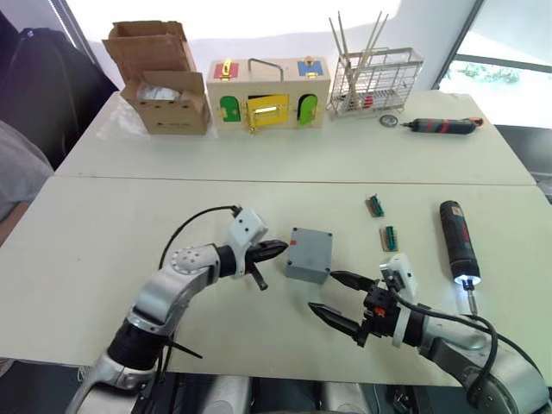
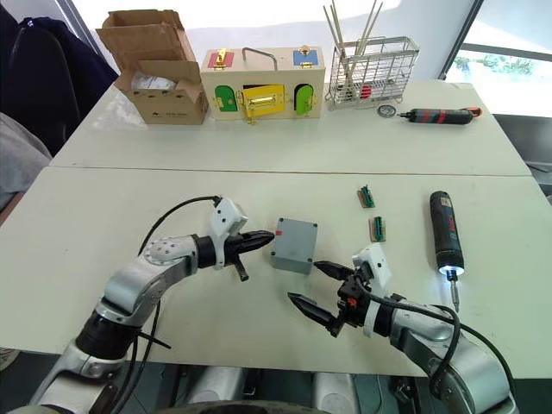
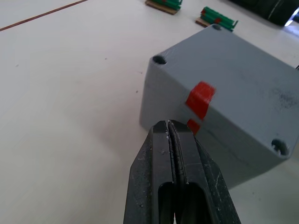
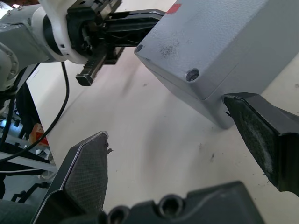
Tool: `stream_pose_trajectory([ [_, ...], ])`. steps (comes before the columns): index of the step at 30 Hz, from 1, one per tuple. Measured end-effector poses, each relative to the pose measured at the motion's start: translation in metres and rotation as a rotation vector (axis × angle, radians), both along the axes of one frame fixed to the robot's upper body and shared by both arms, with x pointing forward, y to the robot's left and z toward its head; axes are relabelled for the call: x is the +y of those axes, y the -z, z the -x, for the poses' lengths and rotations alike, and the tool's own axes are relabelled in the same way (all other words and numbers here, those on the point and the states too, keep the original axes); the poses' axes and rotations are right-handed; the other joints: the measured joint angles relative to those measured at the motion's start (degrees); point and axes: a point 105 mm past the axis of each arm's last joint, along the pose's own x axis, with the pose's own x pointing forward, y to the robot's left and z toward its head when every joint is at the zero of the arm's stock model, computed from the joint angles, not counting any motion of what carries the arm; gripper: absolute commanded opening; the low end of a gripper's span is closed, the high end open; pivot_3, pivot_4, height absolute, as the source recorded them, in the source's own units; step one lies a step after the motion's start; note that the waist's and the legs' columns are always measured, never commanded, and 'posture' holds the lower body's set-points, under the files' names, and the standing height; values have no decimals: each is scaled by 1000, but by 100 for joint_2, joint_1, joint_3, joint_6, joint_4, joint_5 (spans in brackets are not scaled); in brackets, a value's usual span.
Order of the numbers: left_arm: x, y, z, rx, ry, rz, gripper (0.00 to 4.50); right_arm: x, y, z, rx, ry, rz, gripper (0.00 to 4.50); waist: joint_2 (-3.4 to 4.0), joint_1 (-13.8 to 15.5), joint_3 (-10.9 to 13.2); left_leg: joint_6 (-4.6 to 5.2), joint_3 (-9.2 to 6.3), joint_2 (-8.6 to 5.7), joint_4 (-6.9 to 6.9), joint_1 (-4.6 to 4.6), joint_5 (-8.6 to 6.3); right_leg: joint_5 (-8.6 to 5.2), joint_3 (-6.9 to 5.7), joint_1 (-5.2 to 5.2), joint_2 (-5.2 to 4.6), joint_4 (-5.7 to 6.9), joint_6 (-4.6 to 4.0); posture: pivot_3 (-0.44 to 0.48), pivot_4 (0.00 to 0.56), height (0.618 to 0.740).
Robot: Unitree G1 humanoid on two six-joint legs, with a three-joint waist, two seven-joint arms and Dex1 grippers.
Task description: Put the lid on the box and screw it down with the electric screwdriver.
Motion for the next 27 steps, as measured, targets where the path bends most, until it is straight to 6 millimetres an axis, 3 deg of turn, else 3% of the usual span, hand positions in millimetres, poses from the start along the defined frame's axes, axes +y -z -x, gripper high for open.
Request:
stream_pose_trajectory([
  [12, -20, -11, -23, -91, 40, -11, 0, 14, -6, 3, 20, -57, -20, 4485, -2, -2, 1, 0, -1, -1, 0, 0, 0, 0, -3, 0, 1, 0, 1, 0, 150, 731],
  [15, -12, -7, -28, -105, 0, -48, 0, 9, -7, 3, 18, -59, 12, 4485, -2, -2, 1, 0, -1, -1, 0, -1, 0, 0, -3, -1, 1, 1, 1, 0, 150, 731],
  [18, 16, -9, -34, -126, -86, -111, 0, -9, -17, 1, -19, -61, 111, 4485, -6, -15, 3, 1, -1, 1, -1, 0, 0, 0, -3, -1, 3, 1, 1, 0, 150, 731],
  [21, 34, -15, -25, -127, -101, -138, 0, -16, -25, -6, -63, -66, 137, 4485, -7, -10, 4, 1, -2, 4, -3, 0, 0, 0, -4, -2, 3, 1, 1, 0, 150, 731],
  [27, 31, -1, 20, 19, 13, -114, 0, -34, -20, -26, -84, -52, 184, 4485, -15, 8, 8, 1, -3, 0, 1, 0, -1, 0, -4, 5, -2, -2, 1, 0, 150, 731],
])
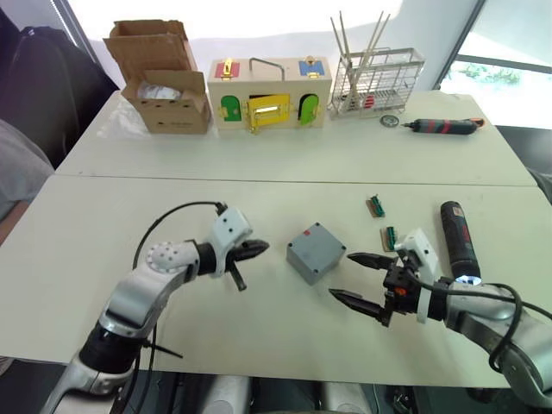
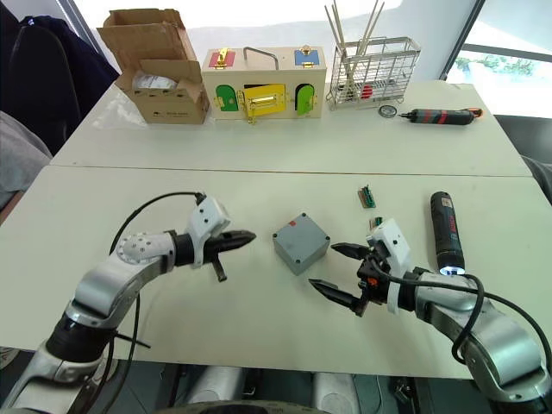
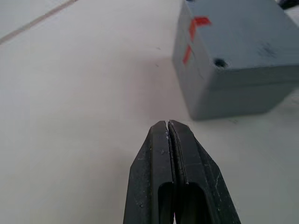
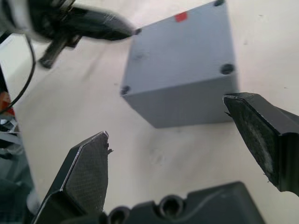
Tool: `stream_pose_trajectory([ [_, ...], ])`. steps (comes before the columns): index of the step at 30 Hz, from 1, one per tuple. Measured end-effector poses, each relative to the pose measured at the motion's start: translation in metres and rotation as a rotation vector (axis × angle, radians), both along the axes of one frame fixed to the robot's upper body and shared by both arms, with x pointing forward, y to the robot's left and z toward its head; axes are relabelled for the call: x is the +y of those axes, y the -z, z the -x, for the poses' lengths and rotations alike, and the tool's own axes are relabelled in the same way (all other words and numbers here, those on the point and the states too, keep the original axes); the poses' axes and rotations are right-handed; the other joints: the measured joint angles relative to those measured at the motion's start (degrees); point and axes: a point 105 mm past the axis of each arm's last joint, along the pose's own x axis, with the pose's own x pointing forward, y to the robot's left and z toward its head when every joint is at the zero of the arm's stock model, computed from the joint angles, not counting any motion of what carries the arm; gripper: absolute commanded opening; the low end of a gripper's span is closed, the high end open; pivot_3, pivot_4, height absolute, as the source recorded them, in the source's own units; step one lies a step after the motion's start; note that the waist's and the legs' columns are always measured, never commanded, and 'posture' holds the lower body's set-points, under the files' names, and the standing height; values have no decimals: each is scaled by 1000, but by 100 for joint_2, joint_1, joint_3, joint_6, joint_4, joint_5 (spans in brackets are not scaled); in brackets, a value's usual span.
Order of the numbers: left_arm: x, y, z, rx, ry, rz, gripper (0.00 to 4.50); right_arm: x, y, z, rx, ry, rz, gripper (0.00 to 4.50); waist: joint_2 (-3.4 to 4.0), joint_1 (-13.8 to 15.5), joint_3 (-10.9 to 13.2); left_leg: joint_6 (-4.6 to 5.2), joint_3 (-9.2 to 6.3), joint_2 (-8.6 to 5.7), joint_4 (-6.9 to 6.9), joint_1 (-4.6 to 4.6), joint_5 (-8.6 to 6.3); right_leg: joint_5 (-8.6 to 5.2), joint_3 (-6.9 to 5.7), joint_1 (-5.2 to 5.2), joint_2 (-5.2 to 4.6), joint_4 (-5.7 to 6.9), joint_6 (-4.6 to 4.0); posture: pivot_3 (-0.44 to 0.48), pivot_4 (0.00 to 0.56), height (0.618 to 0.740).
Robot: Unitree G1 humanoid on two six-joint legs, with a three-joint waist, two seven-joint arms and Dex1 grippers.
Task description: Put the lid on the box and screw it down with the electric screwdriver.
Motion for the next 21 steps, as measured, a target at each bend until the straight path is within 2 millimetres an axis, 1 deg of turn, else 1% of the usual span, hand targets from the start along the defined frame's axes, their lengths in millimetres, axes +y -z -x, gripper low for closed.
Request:
stream_pose_trajectory([
  [3, -6, 1, 14, 40, 37, 31, 0, -4, 2, -8, -11, -17, 15, 4485, 0, -16, 0, 0, 1, 1, -1, 2, 0, 0, 1, 0, 1, 0, 0, 0, 150, 731],
  [5, -8, 4, 20, 65, 45, 47, 0, -9, 5, -15, -12, -22, 36, 4485, 0, -17, 0, 0, 1, 1, -1, 3, 0, 0, 1, 0, 1, 0, 0, 0, 150, 731],
  [7, -10, 5, 21, 79, 40, 61, 0, -12, 7, -22, -24, -30, 54, 4485, -1, -11, 0, -1, 1, 1, 0, 3, 0, 0, 1, 0, 1, 0, -1, 0, 150, 731],
  [11, -19, 4, 21, 71, 51, 77, 0, -7, 6, -33, -53, -82, 68, 4485, -1, -7, 0, -1, 1, 1, -1, 3, 1, 0, 0, 2, 0, -2, -1, 0, 150, 731],
  [15, -27, 3, 13, 40, 39, 86, 0, 2, 10, -29, -28, -132, 62, 4485, -1, -6, 1, -5, 1, 0, -1, 3, 3, 0, 1, 2, 0, -4, -1, 0, 150, 731],
  [17, -26, 2, 7, 15, 19, 86, 0, 6, 13, -23, -10, -143, 62, 4485, -1, -7, 1, -4, 1, 1, -1, 3, 2, 0, 1, 2, 0, -4, -1, 0, 150, 731],
  [21, -25, 4, 1, -2, -10, 85, 0, 10, 17, -14, 17, -137, 47, 4485, -1, -7, 1, -3, 1, 1, -1, 3, 1, 0, 1, 1, 0, -4, -1, 0, 150, 731],
])
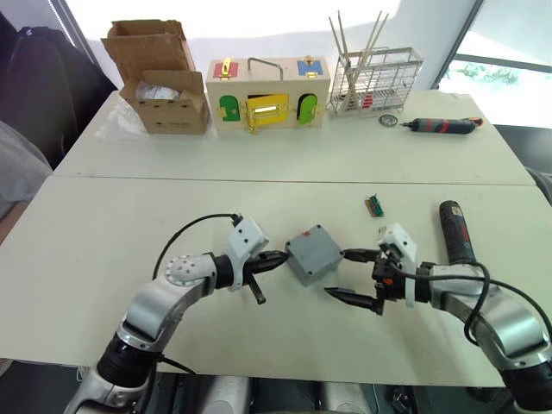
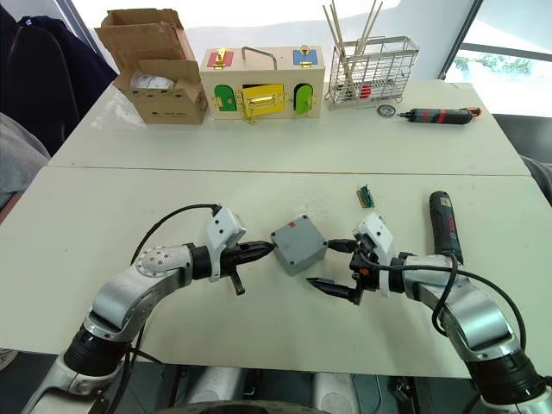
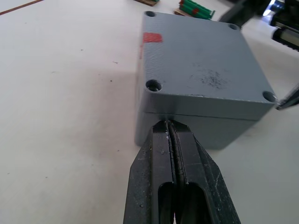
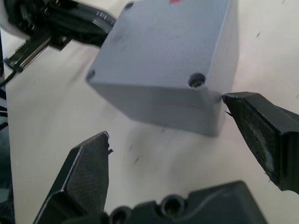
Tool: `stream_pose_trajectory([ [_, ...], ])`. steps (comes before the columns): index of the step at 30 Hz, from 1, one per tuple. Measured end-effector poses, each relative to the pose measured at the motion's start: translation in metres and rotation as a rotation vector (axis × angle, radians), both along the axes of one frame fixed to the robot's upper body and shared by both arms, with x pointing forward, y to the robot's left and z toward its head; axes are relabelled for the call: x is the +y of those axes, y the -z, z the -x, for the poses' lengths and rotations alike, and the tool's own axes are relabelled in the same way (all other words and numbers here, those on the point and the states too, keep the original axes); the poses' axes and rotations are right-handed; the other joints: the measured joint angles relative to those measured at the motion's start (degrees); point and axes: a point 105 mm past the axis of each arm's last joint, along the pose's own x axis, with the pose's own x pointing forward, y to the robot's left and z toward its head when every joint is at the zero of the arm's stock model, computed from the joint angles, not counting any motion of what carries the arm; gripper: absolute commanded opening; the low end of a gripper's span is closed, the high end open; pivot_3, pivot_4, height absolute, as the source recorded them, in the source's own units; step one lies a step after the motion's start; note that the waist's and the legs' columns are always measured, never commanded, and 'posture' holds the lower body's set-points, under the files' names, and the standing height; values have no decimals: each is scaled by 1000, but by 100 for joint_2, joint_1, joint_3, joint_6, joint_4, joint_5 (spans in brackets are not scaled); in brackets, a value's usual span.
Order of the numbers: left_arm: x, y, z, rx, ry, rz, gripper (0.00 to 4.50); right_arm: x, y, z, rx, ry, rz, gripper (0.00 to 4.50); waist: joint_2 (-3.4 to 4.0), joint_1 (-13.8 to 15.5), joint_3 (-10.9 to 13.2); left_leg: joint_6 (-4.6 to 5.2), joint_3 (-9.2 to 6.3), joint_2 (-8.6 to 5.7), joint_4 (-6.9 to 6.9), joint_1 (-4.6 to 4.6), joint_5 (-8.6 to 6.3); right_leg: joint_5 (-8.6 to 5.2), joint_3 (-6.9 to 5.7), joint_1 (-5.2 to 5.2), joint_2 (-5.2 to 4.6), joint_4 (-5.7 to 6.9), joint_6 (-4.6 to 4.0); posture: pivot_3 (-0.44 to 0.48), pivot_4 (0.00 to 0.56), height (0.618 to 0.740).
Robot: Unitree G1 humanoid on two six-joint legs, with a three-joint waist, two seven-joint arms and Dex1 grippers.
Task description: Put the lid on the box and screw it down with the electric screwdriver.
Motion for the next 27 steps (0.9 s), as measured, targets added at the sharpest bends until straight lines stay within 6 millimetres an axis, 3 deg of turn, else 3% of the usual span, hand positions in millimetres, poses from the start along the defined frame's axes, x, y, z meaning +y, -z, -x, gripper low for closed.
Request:
stream_pose_trajectory([
  [15, -1, -3, -13, -44, -37, 4, 0, 11, 2, 13, 28, 29, -32, 4485, 0, 2, 0, 1, 0, -1, 0, 0, 0, 0, 0, 0, 0, 0, 0, 0, 150, 731],
  [27, 0, -1, -16, -48, -41, 5, 0, 6, -2, 11, 23, 54, -30, 4485, 0, 2, 0, 1, 0, -1, 0, 0, 0, 0, 0, 0, 0, 0, 0, 0, 150, 731],
])
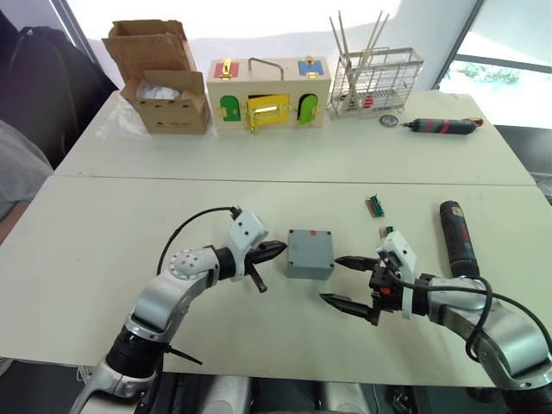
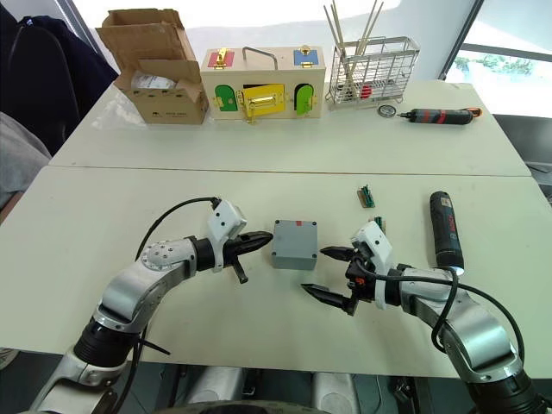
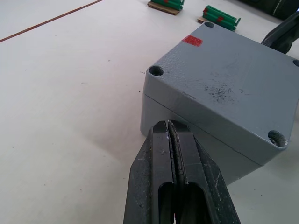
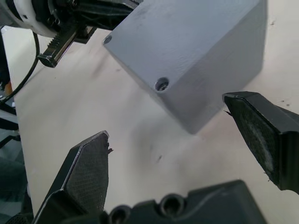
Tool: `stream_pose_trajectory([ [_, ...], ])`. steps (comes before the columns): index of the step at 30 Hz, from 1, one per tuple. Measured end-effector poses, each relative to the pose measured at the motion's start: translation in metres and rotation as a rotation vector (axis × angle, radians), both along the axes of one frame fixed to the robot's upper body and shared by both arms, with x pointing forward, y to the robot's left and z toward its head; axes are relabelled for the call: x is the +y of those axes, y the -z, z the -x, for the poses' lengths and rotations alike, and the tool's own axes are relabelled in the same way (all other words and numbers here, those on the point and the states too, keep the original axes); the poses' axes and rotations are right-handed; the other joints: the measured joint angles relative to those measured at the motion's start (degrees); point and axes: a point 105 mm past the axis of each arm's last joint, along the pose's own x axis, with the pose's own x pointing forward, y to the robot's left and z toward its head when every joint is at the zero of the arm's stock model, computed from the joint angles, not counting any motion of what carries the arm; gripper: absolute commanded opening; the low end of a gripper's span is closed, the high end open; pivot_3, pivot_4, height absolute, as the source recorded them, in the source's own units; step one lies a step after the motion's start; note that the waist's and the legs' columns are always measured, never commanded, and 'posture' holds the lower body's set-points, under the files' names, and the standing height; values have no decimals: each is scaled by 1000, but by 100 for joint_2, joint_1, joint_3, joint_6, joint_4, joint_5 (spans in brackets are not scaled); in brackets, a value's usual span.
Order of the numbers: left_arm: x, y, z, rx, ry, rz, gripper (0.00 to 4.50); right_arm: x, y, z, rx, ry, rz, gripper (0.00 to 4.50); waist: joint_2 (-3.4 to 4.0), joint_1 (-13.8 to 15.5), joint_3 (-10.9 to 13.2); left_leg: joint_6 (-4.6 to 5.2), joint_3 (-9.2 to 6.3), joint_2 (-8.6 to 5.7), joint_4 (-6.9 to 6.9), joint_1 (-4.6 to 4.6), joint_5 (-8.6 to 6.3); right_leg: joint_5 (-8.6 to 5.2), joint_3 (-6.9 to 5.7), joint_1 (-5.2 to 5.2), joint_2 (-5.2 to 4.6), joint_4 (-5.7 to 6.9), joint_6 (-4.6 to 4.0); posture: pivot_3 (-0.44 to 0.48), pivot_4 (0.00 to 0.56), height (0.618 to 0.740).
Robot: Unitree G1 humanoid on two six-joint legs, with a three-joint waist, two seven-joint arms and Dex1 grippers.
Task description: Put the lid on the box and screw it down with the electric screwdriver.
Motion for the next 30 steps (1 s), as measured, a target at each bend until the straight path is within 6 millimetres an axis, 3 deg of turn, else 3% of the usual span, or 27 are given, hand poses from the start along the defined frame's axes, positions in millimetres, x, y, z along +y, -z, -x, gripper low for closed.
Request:
stream_pose_trajectory([
  [3, 4, 0, -1, 0, 1, -10, 0, -8, -6, -1, -9, 48, -10, 4485, 0, 3, 0, 0, 0, 0, 0, -1, 0, 0, 0, 0, 0, 0, 0, 0, 150, 731],
  [6, 25, -8, -6, -8, -31, -15, 0, -37, -35, -14, -100, 201, -73, 4485, 0, 0, 0, 1, 0, 1, 0, 0, -1, 0, 1, -1, 0, 1, 0, 0, 150, 731],
  [10, 34, -46, -16, -48, -63, 144, 0, -59, -58, -20, -151, 319, -160, 4485, -7, 16, 2, 1, -3, 1, 2, -1, 0, 0, -2, 2, 0, 1, 0, 0, 150, 731],
  [12, 27, -74, -15, -73, -18, 228, 0, -61, -65, -30, -164, 370, -211, 4485, -8, -5, 2, 1, -1, 0, 3, 0, 0, 0, 0, 2, -1, 2, 0, 0, 150, 731],
  [14, 18, -85, -9, -72, 40, 252, 0, -63, -70, -44, -215, 433, -218, 4485, -8, -33, 2, -3, 4, 1, -1, 4, 2, 0, 1, 0, 0, 3, 0, 0, 150, 731],
  [19, -6, -78, 13, 2, 179, 217, 0, -76, -52, -75, -293, 603, -94, 4485, -7, -35, 2, -30, 6, 0, -6, 0, 17, 0, 2, -9, 1, 7, 0, 0, 150, 731],
  [20, -11, -79, 18, 2, 212, 207, 0, -77, -45, -80, -289, 627, -73, 3977, -8, -23, 2, -31, 7, 0, -4, 0, 18, 0, 3, -8, 0, 7, 0, 0, 150, 731],
  [22, -20, -82, 24, -9, 262, 193, 0, -76, -33, -86, -274, 646, -52, 3487, -8, -10, 2, -33, 8, -2, -2, 0, 19, 0, 5, -6, -1, 7, 0, 0, 150, 731],
  [30, -34, -74, 26, -15, 286, 148, 0, -76, -13, -115, -250, 710, -22, 3487, -7, -48, 2, -34, 8, -1, -4, 1, 20, 0, 5, -8, 2, 8, 0, 0, 150, 731],
])
